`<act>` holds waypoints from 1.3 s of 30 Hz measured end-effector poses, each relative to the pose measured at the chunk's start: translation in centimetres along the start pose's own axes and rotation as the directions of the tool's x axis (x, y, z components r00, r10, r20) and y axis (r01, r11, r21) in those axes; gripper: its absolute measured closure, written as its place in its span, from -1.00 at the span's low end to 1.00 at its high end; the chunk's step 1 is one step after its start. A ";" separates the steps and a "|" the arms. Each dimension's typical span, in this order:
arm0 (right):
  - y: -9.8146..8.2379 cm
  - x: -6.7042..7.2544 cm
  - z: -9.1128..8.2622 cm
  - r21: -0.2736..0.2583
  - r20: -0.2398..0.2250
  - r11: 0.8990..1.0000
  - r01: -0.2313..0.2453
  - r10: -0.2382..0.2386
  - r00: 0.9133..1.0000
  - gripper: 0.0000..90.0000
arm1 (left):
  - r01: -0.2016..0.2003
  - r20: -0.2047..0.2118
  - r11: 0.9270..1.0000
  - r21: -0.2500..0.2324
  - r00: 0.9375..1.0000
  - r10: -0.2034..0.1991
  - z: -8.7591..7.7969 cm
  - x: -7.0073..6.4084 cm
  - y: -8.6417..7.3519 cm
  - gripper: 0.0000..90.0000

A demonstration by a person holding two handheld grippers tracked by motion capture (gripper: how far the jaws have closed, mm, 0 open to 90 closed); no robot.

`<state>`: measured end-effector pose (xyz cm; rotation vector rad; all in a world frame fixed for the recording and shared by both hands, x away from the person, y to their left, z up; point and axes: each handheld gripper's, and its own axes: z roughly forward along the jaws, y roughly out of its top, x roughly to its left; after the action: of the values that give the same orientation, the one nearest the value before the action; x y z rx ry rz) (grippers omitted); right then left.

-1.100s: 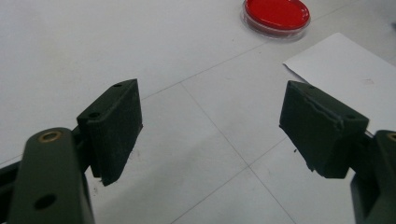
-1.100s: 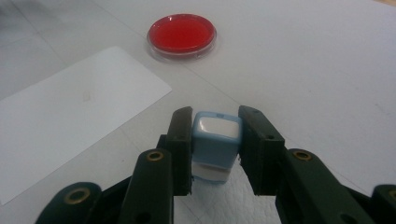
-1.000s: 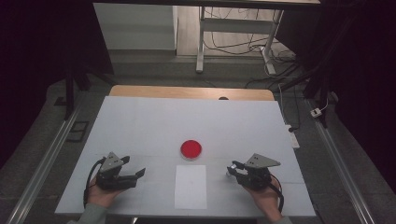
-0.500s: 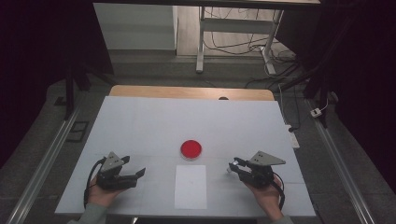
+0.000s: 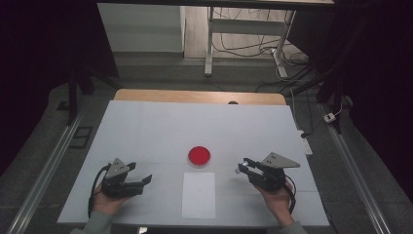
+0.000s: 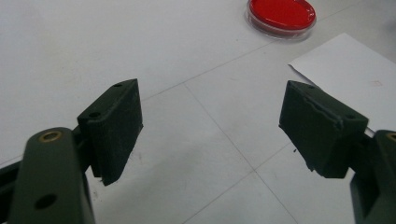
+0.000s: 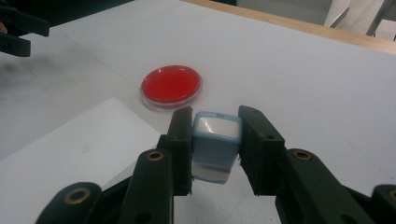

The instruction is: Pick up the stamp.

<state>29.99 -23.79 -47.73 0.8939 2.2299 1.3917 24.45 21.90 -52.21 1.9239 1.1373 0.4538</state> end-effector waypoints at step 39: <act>3.5 2.6 3.5 -0.048 -0.079 0.998 0.050 -0.053 0.995 0.47 | 0.000 0.002 1.000 -0.005 1.000 0.000 -0.1 -0.1 0.2 -0.52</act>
<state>31.32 -18.65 -46.14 0.7724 2.2529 1.4740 24.46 21.86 -52.03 1.9193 1.1340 0.4544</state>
